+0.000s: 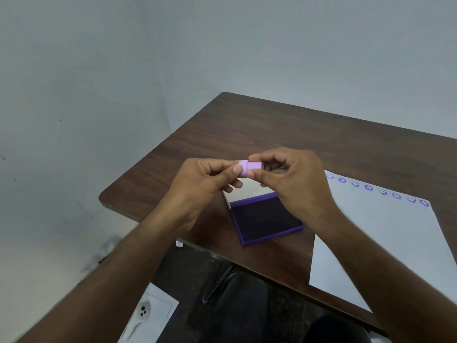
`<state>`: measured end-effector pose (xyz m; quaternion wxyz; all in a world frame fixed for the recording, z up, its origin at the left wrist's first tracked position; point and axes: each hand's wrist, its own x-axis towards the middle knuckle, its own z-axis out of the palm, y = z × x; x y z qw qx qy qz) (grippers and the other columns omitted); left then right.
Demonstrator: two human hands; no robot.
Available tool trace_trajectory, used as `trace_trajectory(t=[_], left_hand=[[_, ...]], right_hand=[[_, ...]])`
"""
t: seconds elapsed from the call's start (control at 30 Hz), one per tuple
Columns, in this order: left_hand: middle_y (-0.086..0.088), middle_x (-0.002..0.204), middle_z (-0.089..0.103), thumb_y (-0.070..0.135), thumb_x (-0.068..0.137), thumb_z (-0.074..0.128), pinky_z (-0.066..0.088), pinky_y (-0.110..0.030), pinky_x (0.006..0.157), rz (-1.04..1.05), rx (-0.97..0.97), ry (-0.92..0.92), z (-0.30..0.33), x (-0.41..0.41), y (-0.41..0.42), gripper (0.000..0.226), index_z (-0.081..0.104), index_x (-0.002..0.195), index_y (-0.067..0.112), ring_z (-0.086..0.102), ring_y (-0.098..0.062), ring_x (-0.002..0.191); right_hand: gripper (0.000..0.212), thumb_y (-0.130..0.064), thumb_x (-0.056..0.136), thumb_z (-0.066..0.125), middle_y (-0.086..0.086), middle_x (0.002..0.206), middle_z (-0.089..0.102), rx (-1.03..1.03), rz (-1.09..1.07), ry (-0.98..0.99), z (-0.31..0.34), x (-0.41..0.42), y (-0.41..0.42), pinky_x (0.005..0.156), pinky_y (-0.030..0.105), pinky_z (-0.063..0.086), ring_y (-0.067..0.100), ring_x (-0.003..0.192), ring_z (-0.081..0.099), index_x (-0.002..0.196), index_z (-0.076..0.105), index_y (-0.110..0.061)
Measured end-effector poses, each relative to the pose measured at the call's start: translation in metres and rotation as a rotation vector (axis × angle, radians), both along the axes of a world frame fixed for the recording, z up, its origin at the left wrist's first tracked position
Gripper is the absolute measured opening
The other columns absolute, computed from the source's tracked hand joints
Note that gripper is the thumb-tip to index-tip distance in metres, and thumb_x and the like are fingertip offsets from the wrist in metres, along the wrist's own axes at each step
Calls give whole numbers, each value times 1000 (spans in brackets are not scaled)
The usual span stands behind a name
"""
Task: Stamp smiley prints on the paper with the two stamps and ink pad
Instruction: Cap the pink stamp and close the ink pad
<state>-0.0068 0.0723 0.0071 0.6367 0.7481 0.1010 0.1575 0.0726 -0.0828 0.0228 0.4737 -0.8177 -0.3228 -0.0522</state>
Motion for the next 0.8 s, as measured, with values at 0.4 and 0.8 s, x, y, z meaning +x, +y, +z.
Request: trace_trajectory(t=[0.4,0.8], left_hand=[[14,81,76,34,86,68,53,-23,63,3,323,74,0,38,-29,15,78,89,24,66,-3,63],[21,83,69,28,86,69,46,-7,68,-19,537,119,-16,70,-58,12,76,96,27,65,4,82]], right_hand=[[22,-21,82,73,-8,98,72,21,-187,-75,15,32,-46,76,17,53,6,84,67,104,74,-22],[27,-28,75,78,1,84,71,-324,-245,194,-13,53,-76,60,16,40,8,69,60,98,75,-14]])
